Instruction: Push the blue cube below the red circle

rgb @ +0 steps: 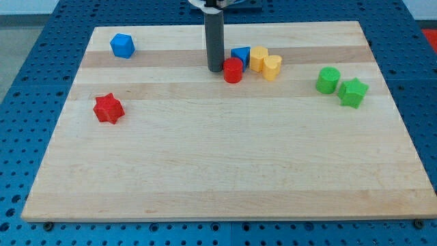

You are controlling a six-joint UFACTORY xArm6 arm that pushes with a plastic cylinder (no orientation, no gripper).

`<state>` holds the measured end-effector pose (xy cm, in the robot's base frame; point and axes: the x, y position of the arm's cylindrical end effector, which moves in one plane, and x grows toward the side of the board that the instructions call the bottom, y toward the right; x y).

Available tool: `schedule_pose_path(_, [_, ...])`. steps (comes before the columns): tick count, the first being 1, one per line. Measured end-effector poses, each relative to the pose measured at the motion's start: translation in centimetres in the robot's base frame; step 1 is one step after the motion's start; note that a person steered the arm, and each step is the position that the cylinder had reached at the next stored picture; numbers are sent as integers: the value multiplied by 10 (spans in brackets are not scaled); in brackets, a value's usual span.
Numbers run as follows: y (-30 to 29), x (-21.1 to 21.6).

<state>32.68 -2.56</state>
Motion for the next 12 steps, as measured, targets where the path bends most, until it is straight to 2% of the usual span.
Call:
schedule_pose_path(1, [-35, -3])
schedule_pose_path(4, [-93, -100])
schedule_pose_path(7, [-223, -108])
schedule_pose_path(8, [-239, -108])
schedule_pose_path(10, [-235, -88])
schedule_pose_path(12, [-196, -88])
